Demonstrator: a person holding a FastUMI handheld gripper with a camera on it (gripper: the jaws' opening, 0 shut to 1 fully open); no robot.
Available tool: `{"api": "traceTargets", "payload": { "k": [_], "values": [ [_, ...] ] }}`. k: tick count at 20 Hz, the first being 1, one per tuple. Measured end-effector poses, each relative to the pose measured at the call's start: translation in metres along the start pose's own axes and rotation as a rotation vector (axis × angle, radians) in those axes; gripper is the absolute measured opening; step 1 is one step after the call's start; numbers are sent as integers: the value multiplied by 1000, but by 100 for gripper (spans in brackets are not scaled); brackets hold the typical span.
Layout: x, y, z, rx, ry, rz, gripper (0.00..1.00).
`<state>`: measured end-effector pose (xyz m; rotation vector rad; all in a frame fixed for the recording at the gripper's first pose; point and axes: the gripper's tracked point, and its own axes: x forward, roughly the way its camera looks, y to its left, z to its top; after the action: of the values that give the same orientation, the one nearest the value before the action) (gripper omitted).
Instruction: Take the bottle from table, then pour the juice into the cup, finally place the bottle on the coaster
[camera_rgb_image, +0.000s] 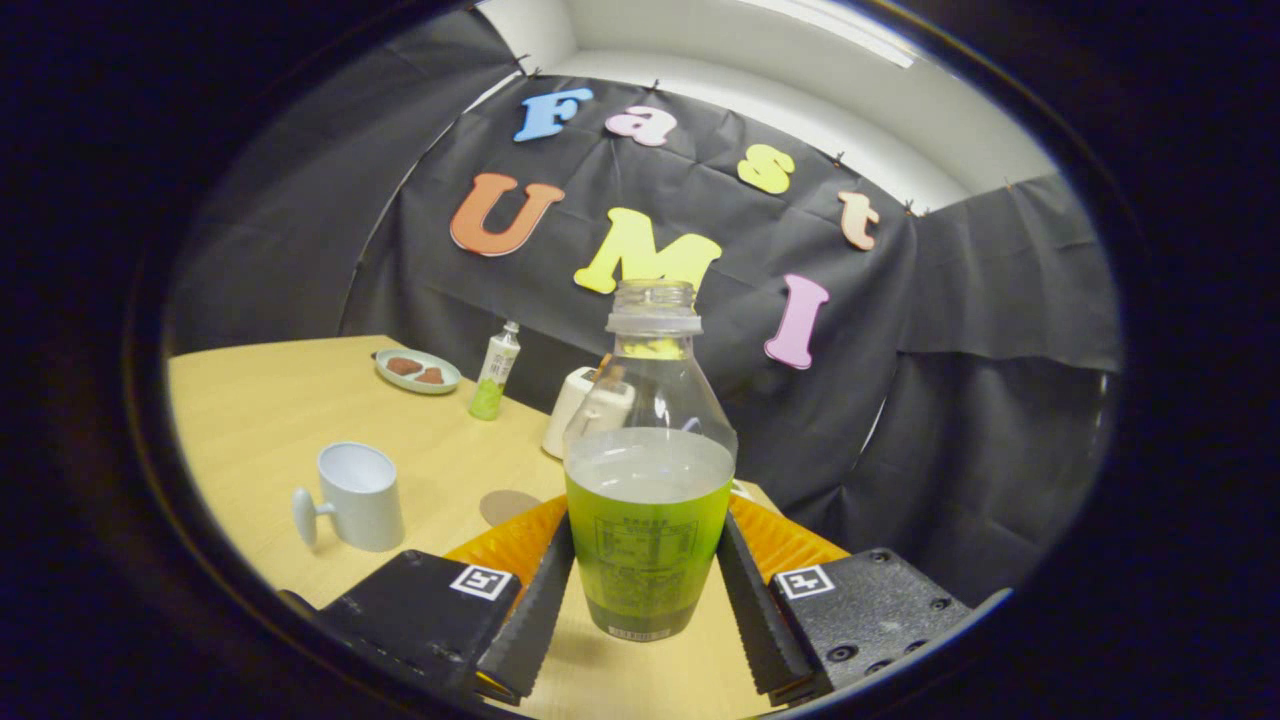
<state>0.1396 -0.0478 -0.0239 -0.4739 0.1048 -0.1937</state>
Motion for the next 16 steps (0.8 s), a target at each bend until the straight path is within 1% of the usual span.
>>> {"api": "traceTargets", "payload": {
  "k": [6, 9, 16],
  "values": [
    [33, -4, 9, -262, 49, -110, 81],
    [44, 4, 7, -346, 76, -130, 81],
    [45, 27, 26, -591, 38, -180, 81]
  ]
}}
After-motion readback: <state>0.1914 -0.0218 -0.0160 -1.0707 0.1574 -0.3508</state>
